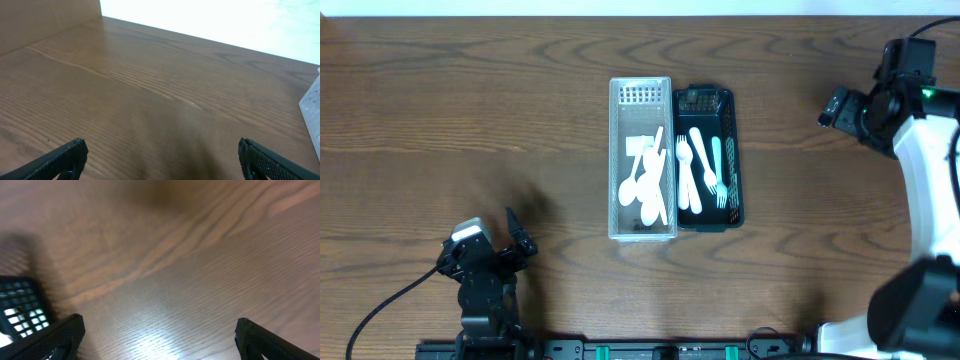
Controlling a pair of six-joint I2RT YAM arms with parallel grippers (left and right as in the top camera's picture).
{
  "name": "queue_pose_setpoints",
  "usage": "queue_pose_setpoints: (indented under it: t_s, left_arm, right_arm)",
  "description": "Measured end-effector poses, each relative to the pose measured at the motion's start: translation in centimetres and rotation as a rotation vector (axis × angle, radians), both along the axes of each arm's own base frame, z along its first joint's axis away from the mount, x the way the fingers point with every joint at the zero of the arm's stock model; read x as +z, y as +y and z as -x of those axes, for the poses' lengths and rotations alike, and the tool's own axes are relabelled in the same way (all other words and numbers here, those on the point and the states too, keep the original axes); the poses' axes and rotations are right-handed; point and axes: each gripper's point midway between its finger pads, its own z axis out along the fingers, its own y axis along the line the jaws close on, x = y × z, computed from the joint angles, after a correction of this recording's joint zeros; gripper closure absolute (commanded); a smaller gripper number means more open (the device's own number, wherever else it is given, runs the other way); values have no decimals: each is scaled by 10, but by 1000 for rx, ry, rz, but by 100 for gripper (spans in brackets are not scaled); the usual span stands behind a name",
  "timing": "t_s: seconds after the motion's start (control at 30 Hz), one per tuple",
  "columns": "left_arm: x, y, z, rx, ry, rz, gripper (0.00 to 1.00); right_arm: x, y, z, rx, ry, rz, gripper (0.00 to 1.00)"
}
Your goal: Pack container
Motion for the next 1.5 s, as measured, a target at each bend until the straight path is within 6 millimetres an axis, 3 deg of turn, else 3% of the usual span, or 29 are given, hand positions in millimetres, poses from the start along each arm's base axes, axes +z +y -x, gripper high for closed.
queue_pose_setpoints:
  t_s: [0.17, 0.33, 0.43, 0.5, 0.63, 0.87, 1.07, 1.17, 1.5]
  left_arm:
    - [0, 0, 0, 0, 1, 0, 2]
    - [0, 0, 0, 0, 1, 0, 2]
    - [0, 0, 0, 0, 0, 0, 2]
    - [0, 0, 0, 0, -1, 0, 2]
    - [0, 0, 0, 0, 0, 0, 2]
    - [0, 0, 0, -1, 0, 0, 2]
    - [0, 0, 0, 0, 0, 0, 2]
    - [0, 0, 0, 0, 0, 0, 2]
    - [0, 0, 0, 0, 0, 0, 2]
  right_arm:
    - [71, 12, 17, 44, -173, 110, 1]
    - [135, 17, 49, 53, -349, 177, 1]
    - [160, 18, 74, 47, -453, 190, 1]
    - [163, 19, 90, 43, -497, 194, 1]
    - [144, 21, 116, 36, -558, 196, 1]
    - [65, 29, 149, 58, -552, 171, 1]
    - [17, 33, 172, 69, -558, 158, 1]
    - [2, 34, 181, 69, -582, 159, 1]
    - [-14, 34, 188, 65, -675, 167, 1]
